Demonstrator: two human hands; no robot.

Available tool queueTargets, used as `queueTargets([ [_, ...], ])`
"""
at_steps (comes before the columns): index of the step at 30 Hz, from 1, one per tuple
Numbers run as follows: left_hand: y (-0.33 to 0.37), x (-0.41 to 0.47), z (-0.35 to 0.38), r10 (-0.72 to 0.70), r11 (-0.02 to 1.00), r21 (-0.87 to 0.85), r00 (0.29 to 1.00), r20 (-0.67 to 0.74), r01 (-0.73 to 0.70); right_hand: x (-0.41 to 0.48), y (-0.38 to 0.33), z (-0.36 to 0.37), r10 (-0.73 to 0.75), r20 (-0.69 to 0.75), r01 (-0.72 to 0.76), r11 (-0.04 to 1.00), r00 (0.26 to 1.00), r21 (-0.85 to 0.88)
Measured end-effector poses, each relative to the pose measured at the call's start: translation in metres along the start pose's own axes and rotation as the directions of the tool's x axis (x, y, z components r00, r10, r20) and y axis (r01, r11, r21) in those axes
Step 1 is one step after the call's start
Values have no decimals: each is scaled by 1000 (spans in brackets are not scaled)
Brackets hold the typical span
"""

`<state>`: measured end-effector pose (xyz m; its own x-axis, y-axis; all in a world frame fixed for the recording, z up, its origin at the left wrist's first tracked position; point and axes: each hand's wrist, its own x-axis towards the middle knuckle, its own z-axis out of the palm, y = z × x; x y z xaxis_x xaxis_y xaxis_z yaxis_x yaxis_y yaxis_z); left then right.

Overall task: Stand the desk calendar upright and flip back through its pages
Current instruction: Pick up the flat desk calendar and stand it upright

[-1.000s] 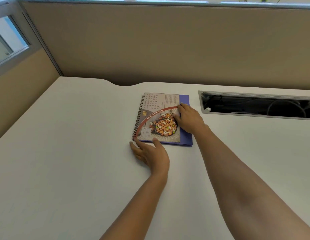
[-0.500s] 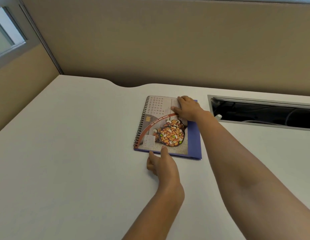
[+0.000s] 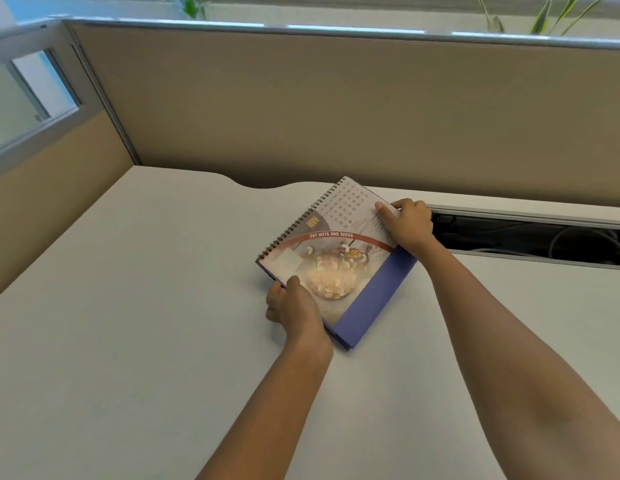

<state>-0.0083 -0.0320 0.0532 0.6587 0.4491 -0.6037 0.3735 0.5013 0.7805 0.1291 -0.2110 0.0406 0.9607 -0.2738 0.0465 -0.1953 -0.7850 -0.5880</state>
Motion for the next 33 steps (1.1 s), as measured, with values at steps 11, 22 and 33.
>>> queueTargets([
  [11,52,-21,1,183,983,-43,914,361,-180,-74,6,-62,43,-37,-17,854,998,520],
  [22,72,-40,-7,297,942,26,866,403,-335,-127,5,-95,39,-77,23,737,996,675],
  [33,84,-45,-9,412,882,87,848,333,-463,-154,-2,-118,105,-40,-52,740,994,670],
])
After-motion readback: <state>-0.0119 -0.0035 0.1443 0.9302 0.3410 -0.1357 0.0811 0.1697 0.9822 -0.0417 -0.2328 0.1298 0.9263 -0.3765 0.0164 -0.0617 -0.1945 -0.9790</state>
